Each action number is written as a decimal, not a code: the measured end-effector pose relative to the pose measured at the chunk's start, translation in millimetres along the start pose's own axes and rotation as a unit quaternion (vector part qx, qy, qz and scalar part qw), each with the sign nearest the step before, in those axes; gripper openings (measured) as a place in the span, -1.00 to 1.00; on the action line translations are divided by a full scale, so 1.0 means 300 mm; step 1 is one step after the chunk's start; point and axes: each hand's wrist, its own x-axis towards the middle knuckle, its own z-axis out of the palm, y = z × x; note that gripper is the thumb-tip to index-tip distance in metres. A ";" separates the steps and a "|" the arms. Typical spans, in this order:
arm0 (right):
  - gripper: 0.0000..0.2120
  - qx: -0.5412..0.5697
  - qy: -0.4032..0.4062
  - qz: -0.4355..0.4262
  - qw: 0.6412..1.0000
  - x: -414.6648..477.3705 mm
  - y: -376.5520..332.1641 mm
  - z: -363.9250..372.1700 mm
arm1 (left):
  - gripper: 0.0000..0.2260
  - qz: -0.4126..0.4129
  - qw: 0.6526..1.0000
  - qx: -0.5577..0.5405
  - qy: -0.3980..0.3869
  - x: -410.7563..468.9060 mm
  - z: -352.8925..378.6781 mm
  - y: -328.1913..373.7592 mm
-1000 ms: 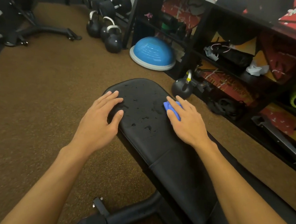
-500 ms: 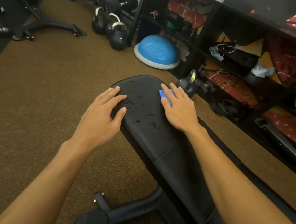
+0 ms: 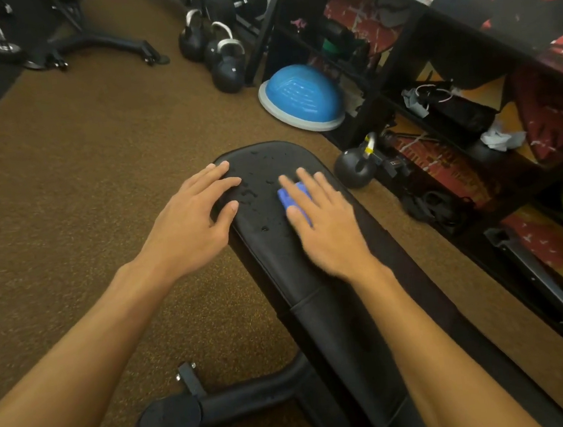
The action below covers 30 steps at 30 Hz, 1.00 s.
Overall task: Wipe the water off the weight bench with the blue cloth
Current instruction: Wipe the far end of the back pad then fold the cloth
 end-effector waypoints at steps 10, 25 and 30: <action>-0.50 -0.007 0.019 0.057 0.998 0.020 -0.012 0.008 | -0.59 0.003 1.000 -0.015 0.002 0.003 0.005 -0.011; -0.49 0.012 -0.019 -0.047 0.999 -0.121 -0.084 0.019 | -0.61 -0.006 1.000 -0.013 0.012 -0.003 -0.010 -0.022; -0.49 0.006 0.008 0.068 0.998 -0.085 0.102 -0.031 | -0.62 -0.013 1.000 -0.021 0.010 -0.004 -0.012 -0.016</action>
